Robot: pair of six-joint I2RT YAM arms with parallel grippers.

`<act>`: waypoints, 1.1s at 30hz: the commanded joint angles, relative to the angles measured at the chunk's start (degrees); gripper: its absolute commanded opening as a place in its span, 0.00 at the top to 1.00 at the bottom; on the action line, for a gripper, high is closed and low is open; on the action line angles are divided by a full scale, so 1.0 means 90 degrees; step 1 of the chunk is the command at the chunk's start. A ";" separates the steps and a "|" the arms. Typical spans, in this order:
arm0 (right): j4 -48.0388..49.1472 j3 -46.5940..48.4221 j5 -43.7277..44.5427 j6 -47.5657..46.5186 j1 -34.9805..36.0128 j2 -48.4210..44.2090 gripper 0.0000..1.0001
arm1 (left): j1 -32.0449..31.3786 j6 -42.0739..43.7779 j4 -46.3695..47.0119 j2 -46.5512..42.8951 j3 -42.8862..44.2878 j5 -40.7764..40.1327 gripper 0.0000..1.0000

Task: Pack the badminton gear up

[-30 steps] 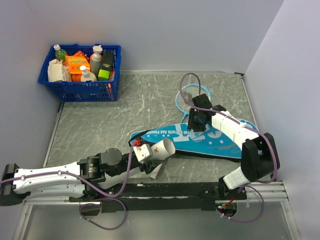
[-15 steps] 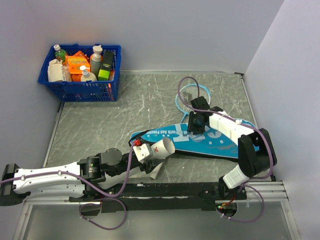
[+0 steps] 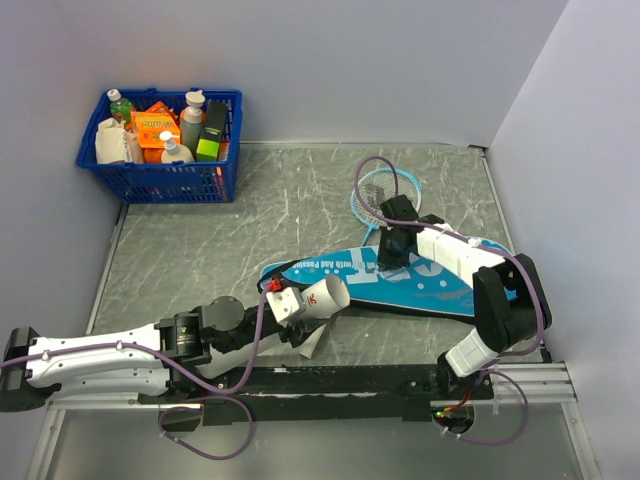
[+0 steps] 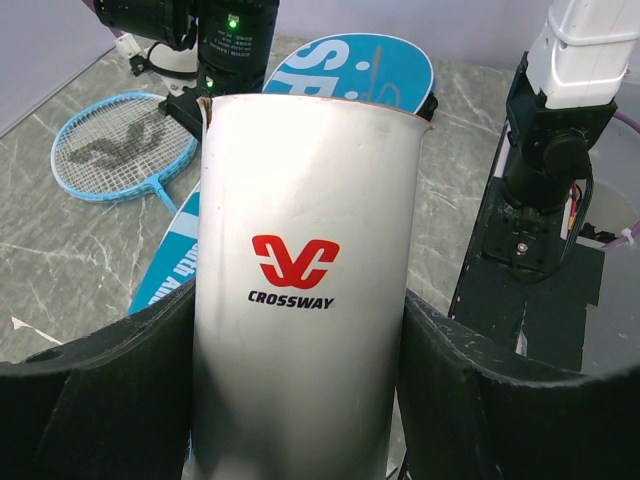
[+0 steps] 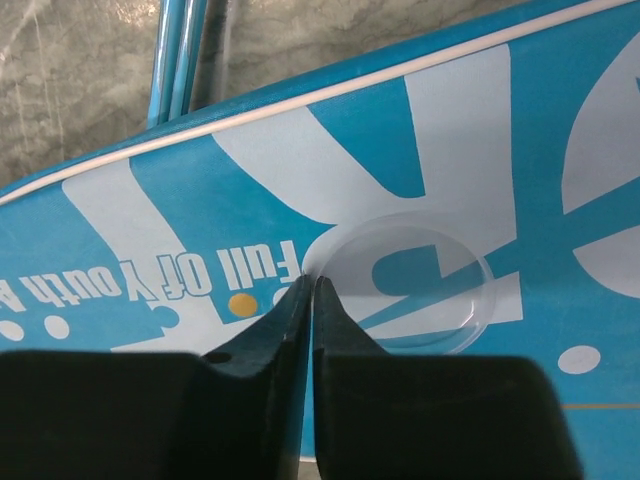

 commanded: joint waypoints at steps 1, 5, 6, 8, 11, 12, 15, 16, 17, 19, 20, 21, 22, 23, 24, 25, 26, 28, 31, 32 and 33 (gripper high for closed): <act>0.0180 -0.0092 0.0067 0.0023 -0.0035 0.0022 0.96 | -0.0052 -0.1255 0.0057 0.0044 -0.0092 -0.0258 0.99; 0.0053 -0.0083 0.0106 0.0023 -0.0045 -0.0182 1.00 | -0.0052 -0.1275 0.0096 0.0064 -0.0111 -0.0268 0.99; 0.0024 -0.0083 0.0106 0.0014 -0.0045 -0.0318 1.00 | -0.0052 -0.1275 0.0125 0.0083 -0.0140 -0.0268 0.99; -0.0025 -0.0073 0.0077 0.0004 -0.0045 -0.0494 1.00 | -0.0052 -0.1236 0.0145 0.0103 -0.0150 -0.0297 0.99; -0.0249 -0.0015 0.0067 -0.0035 -0.0035 -0.1002 1.00 | -0.0052 -0.1187 0.0164 0.0259 -0.0131 -0.0355 0.99; -0.0385 0.0015 -0.0136 -0.0055 -0.0035 -0.1322 1.00 | -0.0052 -0.1177 0.0164 0.0356 -0.0102 -0.0365 0.99; -0.0640 0.0171 -0.0304 -0.0211 -0.0025 -0.2015 1.00 | -0.0052 -0.1138 0.0232 0.0551 -0.0072 -0.0336 0.99; -0.0863 0.0287 -0.0420 -0.0260 -0.0025 -0.2183 1.00 | -0.0052 -0.1128 0.0281 0.0591 -0.0072 -0.0297 0.99; -0.0962 0.0366 -0.0489 -0.0386 -0.0025 -0.2349 1.00 | -0.0052 -0.1118 0.0368 0.0668 -0.0082 -0.0278 0.99; -0.1273 0.0571 -0.0819 -0.0562 -0.0015 -0.2789 1.00 | -0.0052 -0.1060 0.0447 0.0766 -0.0092 -0.0239 0.99; -0.1353 0.0620 -0.0938 -0.0611 -0.0025 -0.2935 1.00 | -0.0052 -0.1040 0.0496 0.0873 -0.0063 -0.0180 0.99; -0.1441 0.0717 -0.1055 -0.0650 -0.0025 -0.3227 1.00 | -0.0052 -0.1021 0.0516 0.0923 -0.0053 -0.0160 0.99; -0.1586 0.0766 -0.1279 -0.0709 -0.0025 -0.3385 1.00 | -0.0052 -0.0963 0.0554 0.0971 -0.0043 -0.0102 0.99; -0.1617 0.0796 -0.1474 -0.0758 -0.0025 -0.3541 1.00 | -0.0052 -0.0943 0.0594 0.1088 -0.0033 -0.0024 0.99; -0.1637 0.0835 -0.1669 -0.0826 -0.0015 -0.3832 1.00 | -0.0052 -0.0933 0.0633 0.1137 -0.0033 0.0005 0.99; -0.1714 0.0874 -0.1855 -0.0904 -0.0025 -0.3980 1.00 | -0.0042 -0.0894 0.0662 0.1177 -0.0024 0.0044 0.99; -0.1754 0.0903 -0.2282 -0.0953 -0.0025 -0.4204 1.00 | -0.0042 -0.0894 0.0691 0.1264 -0.0004 0.0180 0.99; -0.1851 0.1001 -0.2675 -0.1060 -0.0025 -0.4420 1.00 | -0.0042 -0.0874 0.0808 0.1333 -0.0004 0.0250 0.99; -0.1949 0.1069 -0.3408 -0.1149 -0.0025 -0.4782 1.00 | -0.0032 -0.0855 0.0906 0.1450 0.0025 0.0484 0.99; -0.1959 0.1089 -0.3796 -0.1158 -0.0025 -0.4928 1.00 | -0.0032 -0.0835 0.0945 0.1460 0.0025 0.0542 0.99; -0.1949 0.1099 -0.3984 -0.1178 -0.0025 -0.4997 1.00 | -0.0022 -0.0835 0.1013 0.1470 0.0016 0.0640 0.99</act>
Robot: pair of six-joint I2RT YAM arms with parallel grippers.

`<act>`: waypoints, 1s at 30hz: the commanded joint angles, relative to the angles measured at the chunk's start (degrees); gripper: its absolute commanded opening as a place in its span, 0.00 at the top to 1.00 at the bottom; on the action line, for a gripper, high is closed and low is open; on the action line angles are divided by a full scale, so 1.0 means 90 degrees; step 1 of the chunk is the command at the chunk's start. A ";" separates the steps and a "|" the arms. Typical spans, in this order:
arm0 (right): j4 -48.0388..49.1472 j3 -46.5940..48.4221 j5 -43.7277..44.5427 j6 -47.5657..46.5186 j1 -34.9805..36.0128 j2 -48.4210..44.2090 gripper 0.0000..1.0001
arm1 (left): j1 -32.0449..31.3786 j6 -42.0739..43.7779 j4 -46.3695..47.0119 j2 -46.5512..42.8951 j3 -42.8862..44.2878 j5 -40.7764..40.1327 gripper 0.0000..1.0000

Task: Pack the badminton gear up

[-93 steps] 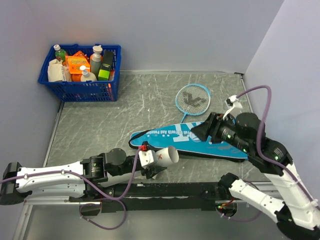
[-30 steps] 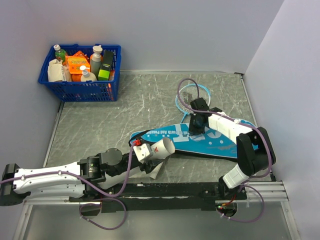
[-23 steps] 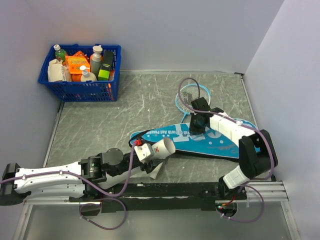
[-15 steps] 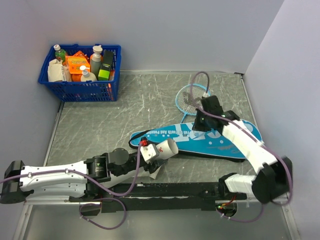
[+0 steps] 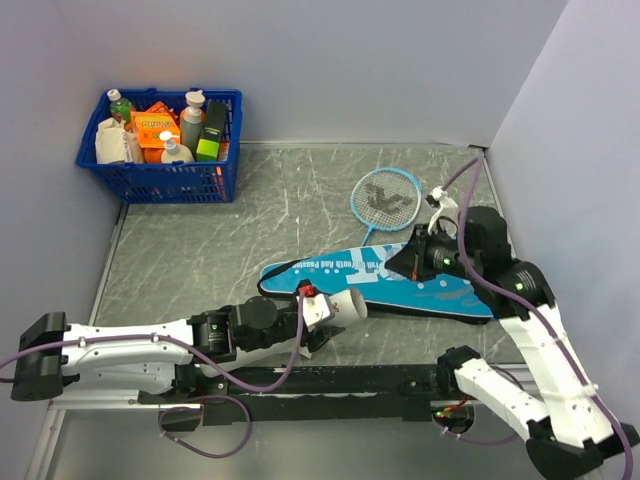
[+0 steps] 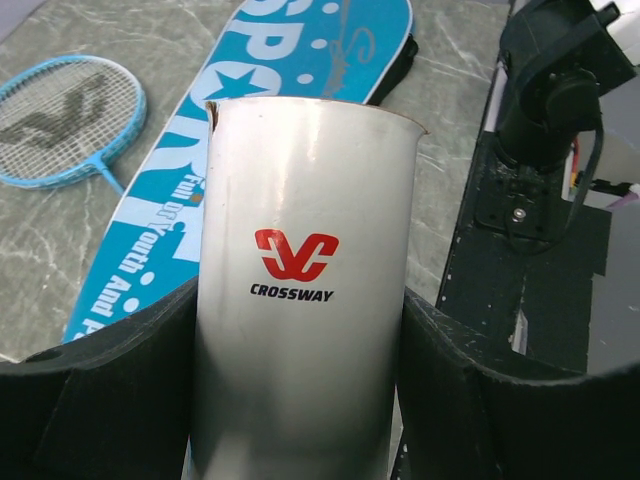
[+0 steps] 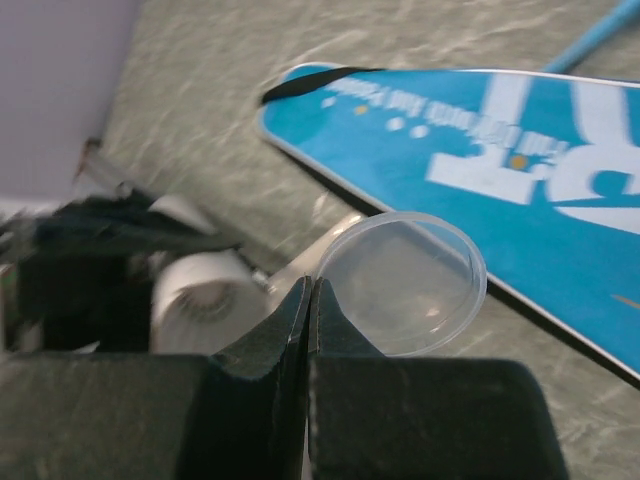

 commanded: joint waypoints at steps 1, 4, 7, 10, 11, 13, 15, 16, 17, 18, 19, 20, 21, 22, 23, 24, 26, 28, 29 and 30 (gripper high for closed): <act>-0.0193 0.0307 -0.1484 -0.0287 -0.0025 -0.0376 1.00 | -0.0022 -0.0852 0.0419 0.0095 -0.0062 0.0351 0.99; -0.0213 0.0366 -0.2128 -0.0287 -0.0015 -0.0581 1.00 | 0.0007 -0.0862 0.0565 0.0027 -0.0121 0.0556 0.99; -0.0145 0.0298 -0.2578 -0.0219 -0.0015 -0.0708 1.00 | 0.0056 -0.0911 0.0741 -0.0090 -0.0199 0.0722 0.99; 0.0060 0.0025 -0.2910 -0.0072 -0.0015 -0.0825 1.00 | 0.0095 -0.0959 0.0829 -0.0178 -0.0228 0.0869 0.99; 0.0254 -0.0053 -0.3027 0.0073 -0.0006 -0.0874 1.00 | 0.0114 -0.0979 0.0839 -0.0188 -0.0238 0.0898 0.99; 0.0508 -0.0306 -0.3272 0.0240 0.0043 -0.1001 1.00 | 0.0124 -0.0998 0.0868 -0.0198 -0.0228 0.0977 0.99; 0.0704 -0.0425 -0.3302 0.0406 0.0140 -0.1069 1.00 | 0.0144 -0.1008 0.0888 -0.0207 -0.0228 0.1045 0.99; 0.0744 -0.0532 -0.3292 0.0436 0.0189 -0.1070 1.00 | 0.0153 -0.1018 0.0936 -0.0217 -0.0228 0.1055 0.99; 0.0783 -0.0581 -0.3282 0.0494 0.0228 -0.1089 1.00 | 0.0173 -0.1028 0.0966 -0.0236 -0.0219 0.1132 0.99; 0.0851 -0.0630 -0.3234 0.0524 0.0325 -0.1089 1.00 | 0.0183 -0.1037 0.0985 -0.0256 -0.0247 0.1162 0.99; 0.0919 -0.0727 -0.3233 0.0553 0.0365 -0.1089 1.00 | 0.0192 -0.1038 0.1014 -0.0276 -0.0238 0.1230 0.99; 0.0988 -0.0776 -0.3204 0.0659 0.0423 -0.1089 1.00 | 0.0202 -0.1047 0.1034 -0.0295 -0.0238 0.1250 0.99; 0.1056 -0.0815 -0.3185 0.0709 0.0482 -0.1099 1.00 | 0.0212 -0.1057 0.1044 -0.0305 -0.0238 0.1270 0.99; 0.1163 -0.0864 -0.3098 0.0748 0.0618 -0.1099 1.00 | 0.0222 -0.1057 0.1054 -0.0334 -0.0238 0.1308 0.99; 0.1183 -0.0874 -0.3039 0.0777 0.0706 -0.1089 1.00 | 0.0241 -0.1057 0.1083 -0.0344 -0.0248 0.1357 0.99; 0.1203 -0.0884 -0.2970 0.0787 0.0765 -0.1060 1.00 | 0.0251 -0.1067 0.1093 -0.0373 -0.0257 0.1367 0.99; 0.1222 -0.0913 -0.2804 0.0807 0.0961 -0.1021 1.00 | 0.0290 -0.1106 0.1151 -0.0422 -0.0277 0.1475 0.99; 0.1368 -0.0962 -0.2765 0.0885 0.1068 -0.0972 1.00 | 0.0300 -0.1125 0.1181 -0.0461 -0.0297 0.1524 0.99; 0.1417 -0.0972 -0.2707 0.0914 0.1194 -0.0962 1.00 | 0.0310 -0.1135 0.1190 -0.0471 -0.0306 0.1524 0.99; 0.1457 -0.0982 -0.2667 0.0943 0.1263 -0.0933 1.00 | 0.0319 -0.1155 0.1181 -0.0490 -0.0306 0.1543 0.99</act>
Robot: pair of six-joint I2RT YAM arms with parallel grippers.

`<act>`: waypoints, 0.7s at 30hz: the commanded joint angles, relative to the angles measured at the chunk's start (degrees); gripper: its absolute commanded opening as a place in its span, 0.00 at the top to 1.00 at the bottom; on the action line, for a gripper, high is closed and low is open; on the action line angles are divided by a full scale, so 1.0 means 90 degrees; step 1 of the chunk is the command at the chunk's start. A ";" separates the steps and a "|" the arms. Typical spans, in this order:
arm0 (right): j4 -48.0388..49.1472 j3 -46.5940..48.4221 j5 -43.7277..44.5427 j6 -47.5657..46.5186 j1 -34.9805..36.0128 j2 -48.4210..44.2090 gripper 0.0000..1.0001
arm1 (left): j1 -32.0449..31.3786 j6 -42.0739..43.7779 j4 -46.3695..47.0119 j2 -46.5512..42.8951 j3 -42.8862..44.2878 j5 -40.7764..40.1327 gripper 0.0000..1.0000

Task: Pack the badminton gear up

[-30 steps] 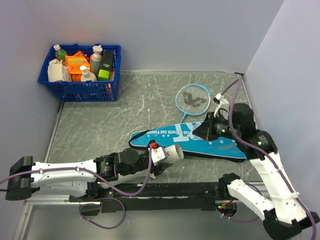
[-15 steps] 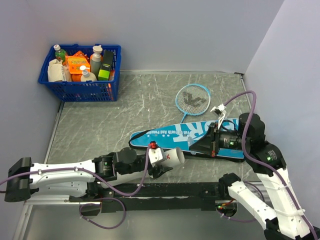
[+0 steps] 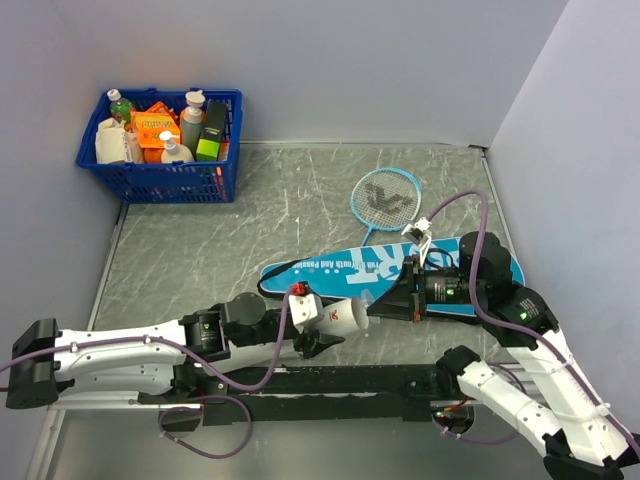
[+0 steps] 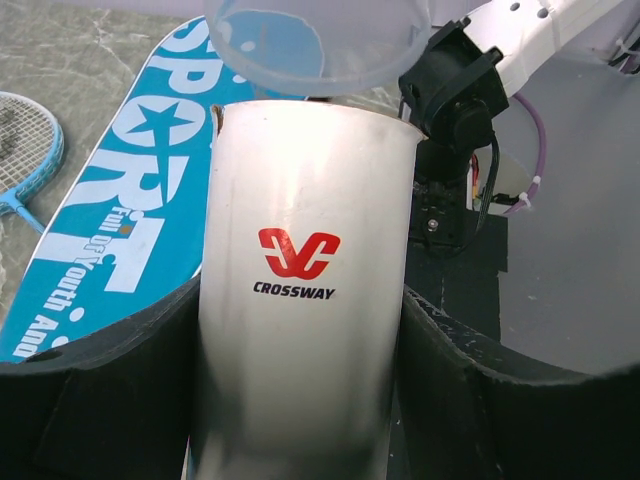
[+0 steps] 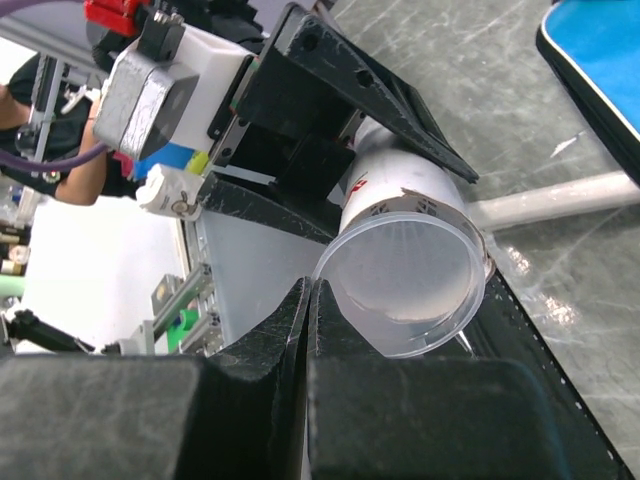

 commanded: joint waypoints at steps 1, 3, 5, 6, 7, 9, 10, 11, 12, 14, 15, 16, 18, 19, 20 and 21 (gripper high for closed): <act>0.0616 -0.0108 0.0228 0.0230 0.0355 0.0075 1.00 | 0.0035 -0.0749 0.0897 -0.0163 -0.0105 0.0164 0.99; 0.0656 -0.0127 0.0374 0.0249 0.0541 0.0133 1.00 | 0.0035 -0.0759 0.0916 -0.0211 -0.0134 0.0164 0.99; 0.0743 -0.0166 0.0433 0.0288 0.0639 0.0153 1.00 | 0.0064 -0.0778 0.0945 -0.0279 -0.0173 0.0183 0.99; 0.0754 -0.0215 0.0452 0.0298 0.0659 0.0163 1.00 | 0.0065 -0.0788 0.0974 -0.0319 -0.0183 0.0203 0.99; 0.0773 -0.0234 0.0462 0.0318 0.0678 0.0173 1.00 | 0.0074 -0.0798 0.1004 -0.0338 -0.0202 0.0212 0.99; 0.0841 -0.0283 0.0482 0.0347 0.0707 0.0182 1.00 | 0.0084 -0.0817 0.1023 -0.0416 -0.0232 0.0232 0.99; 0.0861 -0.0303 0.0472 0.0376 0.0717 0.0173 1.00 | 0.0084 -0.0817 0.1024 -0.0426 -0.0241 0.0232 0.99; 0.0880 -0.0303 0.0482 0.0386 0.0746 0.0173 1.00 | 0.0094 -0.0817 0.1024 -0.0446 -0.0242 0.0242 0.99; 0.0919 -0.0313 0.0492 0.0406 0.0776 0.0173 1.00 | 0.0084 -0.0827 0.1024 -0.0446 -0.0242 0.0261 0.99; 0.0959 -0.0332 0.0501 0.0445 0.0795 0.0202 1.00 | 0.0104 -0.0817 0.1033 -0.0446 -0.0242 0.0281 0.99; 0.1017 -0.0342 0.0501 0.0454 0.0844 0.0202 1.00 | 0.0104 -0.0817 0.1033 -0.0436 -0.0242 0.0281 0.99; 0.1046 -0.0342 0.0492 0.0484 0.0873 0.0221 1.00 | 0.0104 -0.0817 0.1033 -0.0427 -0.0242 0.0300 0.99; 0.1124 -0.0361 0.0521 0.0513 0.0912 0.0241 1.00 | 0.0104 -0.0837 0.1072 -0.0397 -0.0251 0.0320 0.99; 0.1202 -0.0371 0.0521 0.0552 0.0951 0.0241 1.00 | 0.0104 -0.0837 0.1082 -0.0397 -0.0261 0.0339 0.99; 0.1242 -0.0371 0.0521 0.0572 0.0981 0.0270 1.00 | 0.0113 -0.0847 0.1092 -0.0378 -0.0261 0.0340 0.99; 0.1271 -0.0371 0.0521 0.0601 0.1000 0.0280 1.00 | 0.0104 -0.0837 0.1092 -0.0378 -0.0261 0.0340 0.99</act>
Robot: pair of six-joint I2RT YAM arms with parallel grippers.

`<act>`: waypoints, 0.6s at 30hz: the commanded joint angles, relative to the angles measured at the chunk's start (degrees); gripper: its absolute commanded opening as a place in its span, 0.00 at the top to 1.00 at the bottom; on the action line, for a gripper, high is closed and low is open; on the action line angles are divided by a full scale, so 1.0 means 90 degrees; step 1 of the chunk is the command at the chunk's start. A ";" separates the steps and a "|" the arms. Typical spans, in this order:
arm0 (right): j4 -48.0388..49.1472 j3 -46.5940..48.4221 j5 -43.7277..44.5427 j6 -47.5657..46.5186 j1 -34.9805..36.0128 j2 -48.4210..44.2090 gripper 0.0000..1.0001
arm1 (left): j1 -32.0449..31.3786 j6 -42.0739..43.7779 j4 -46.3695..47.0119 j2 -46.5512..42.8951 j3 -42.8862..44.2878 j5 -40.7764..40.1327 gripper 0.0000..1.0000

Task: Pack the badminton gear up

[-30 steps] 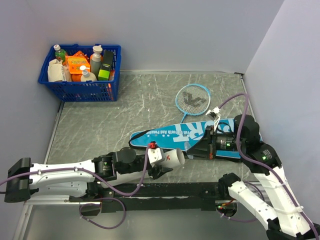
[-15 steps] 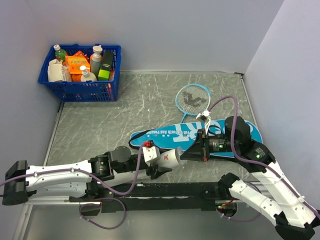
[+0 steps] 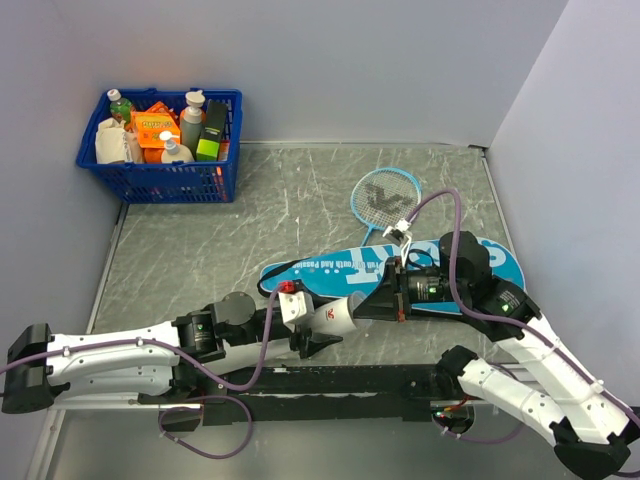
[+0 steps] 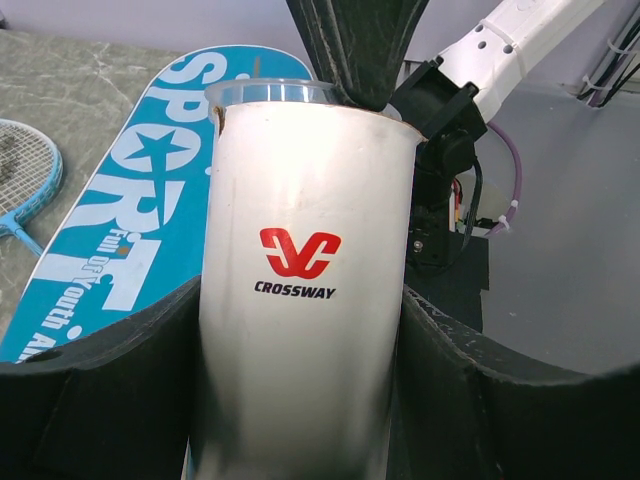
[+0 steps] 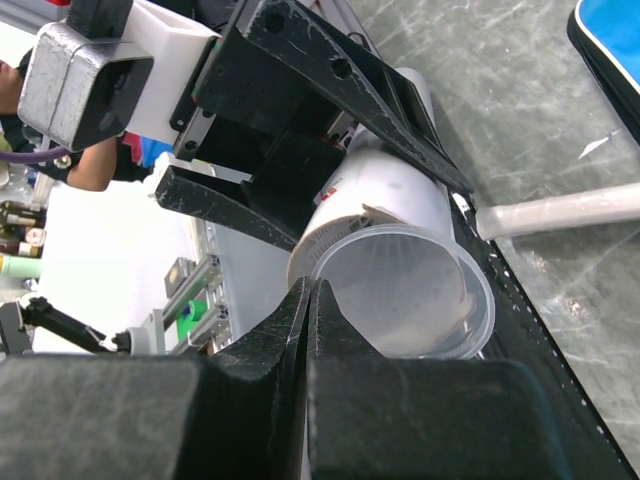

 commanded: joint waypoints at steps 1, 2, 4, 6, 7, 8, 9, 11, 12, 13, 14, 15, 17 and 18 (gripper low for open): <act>0.0572 -0.0053 0.0023 0.0161 0.0184 0.0052 1.00 | 0.0014 -0.0691 0.0864 -0.0016 -0.0135 0.0084 0.99; 0.0582 -0.0053 0.0033 0.0171 0.0194 0.0062 1.00 | 0.0014 -0.0691 0.0854 -0.0016 -0.0135 0.0085 0.99; 0.0582 -0.0014 0.0043 0.0171 0.0214 0.0052 1.00 | 0.0014 -0.0701 0.0854 -0.0016 -0.0154 0.0075 0.99; 0.0572 0.0015 0.0052 0.0181 0.0224 0.0042 1.00 | 0.0014 -0.0701 0.0854 -0.0045 -0.0164 0.0075 0.99; 0.0582 0.0015 0.0043 0.0191 0.0234 0.0042 1.00 | 0.0014 -0.0711 0.0863 -0.0055 -0.0183 0.0075 0.99; 0.0601 -0.0004 0.0033 0.0201 0.0253 0.0042 1.00 | 0.0014 -0.0692 0.0864 -0.0074 -0.0184 0.0055 0.99; 0.0621 -0.0014 0.0023 0.0230 0.0263 0.0033 1.00 | 0.0023 -0.0691 0.0854 -0.0084 -0.0184 0.0065 0.99; 0.0679 -0.0043 0.0013 0.0259 0.0273 0.0013 1.00 | 0.0024 -0.0701 0.0854 -0.0104 -0.0184 0.0075 0.99; 0.0660 -0.0034 0.0042 0.0269 0.0282 -0.0006 1.00 | 0.0024 -0.0701 0.0854 -0.0113 -0.0184 0.0065 0.99; 0.0660 -0.0034 0.0052 0.0259 0.0282 -0.0016 1.00 | 0.0024 -0.0701 0.0844 -0.0113 -0.0184 0.0065 0.99; 0.0650 -0.0024 0.0062 0.0259 0.0282 -0.0026 1.00 | 0.0024 -0.0692 0.0844 -0.0113 -0.0184 0.0075 0.99; 0.0621 -0.0024 0.0081 0.0259 0.0282 -0.0036 1.00 | 0.0024 -0.0691 0.0844 -0.0113 -0.0184 0.0084 0.99; 0.0592 -0.0014 0.0111 0.0259 0.0282 -0.0065 1.00 | 0.0023 -0.0701 0.0834 -0.0123 -0.0184 0.0085 0.99; 0.0582 -0.0014 0.0121 0.0259 0.0282 -0.0075 1.00 | 0.0024 -0.0701 0.0834 -0.0123 -0.0184 0.0094 0.99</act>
